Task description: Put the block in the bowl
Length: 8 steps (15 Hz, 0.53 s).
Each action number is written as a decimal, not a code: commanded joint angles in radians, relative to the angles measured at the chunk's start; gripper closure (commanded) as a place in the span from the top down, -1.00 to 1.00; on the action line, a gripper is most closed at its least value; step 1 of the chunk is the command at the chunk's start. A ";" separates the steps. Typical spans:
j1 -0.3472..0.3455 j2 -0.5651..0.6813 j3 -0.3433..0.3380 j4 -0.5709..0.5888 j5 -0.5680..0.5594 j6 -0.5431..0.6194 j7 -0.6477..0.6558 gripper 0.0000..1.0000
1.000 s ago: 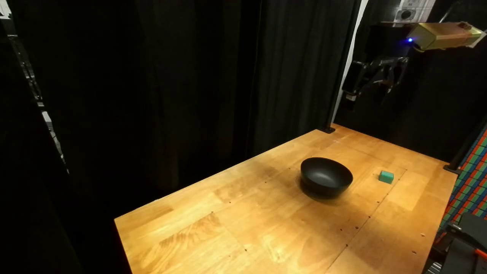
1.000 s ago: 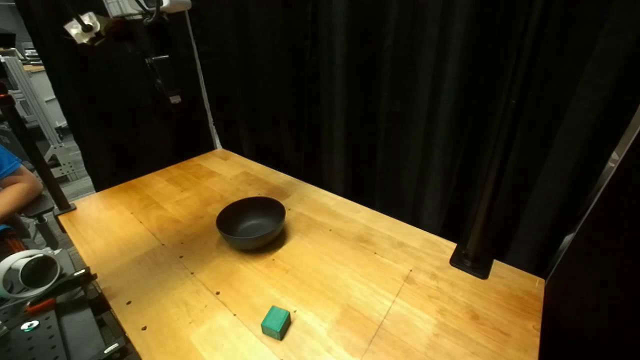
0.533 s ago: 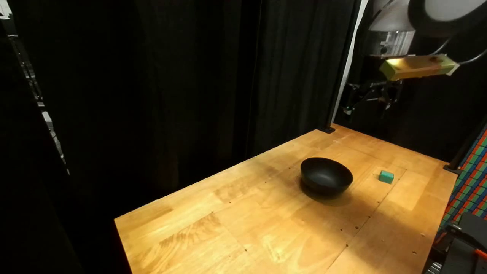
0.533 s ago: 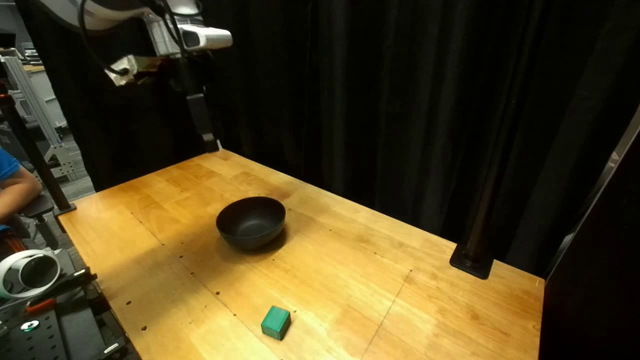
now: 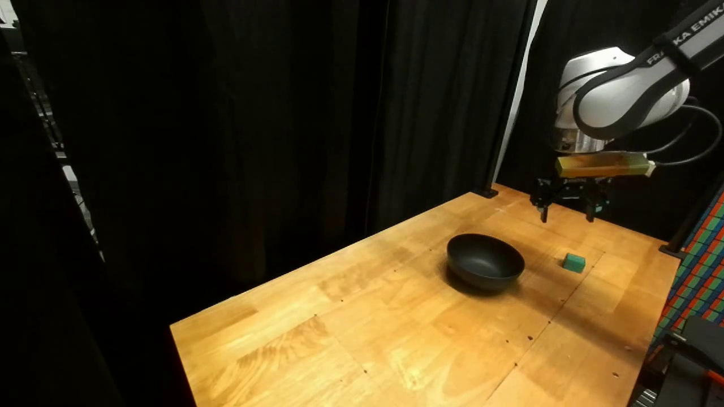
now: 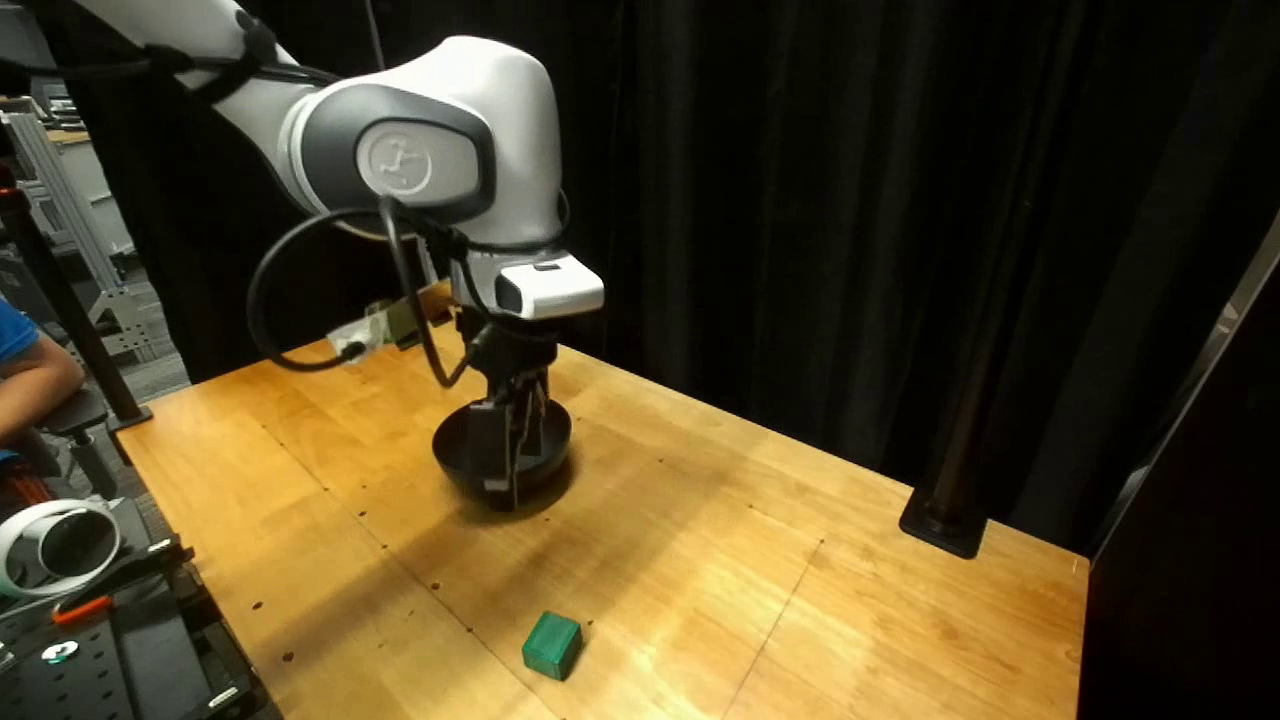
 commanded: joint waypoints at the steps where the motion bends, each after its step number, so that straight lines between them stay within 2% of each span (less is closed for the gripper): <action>1: -0.001 0.102 -0.066 0.035 0.079 0.085 0.022 1.00; 8: -0.002 0.249 -0.137 0.039 0.207 0.219 -0.002 1.00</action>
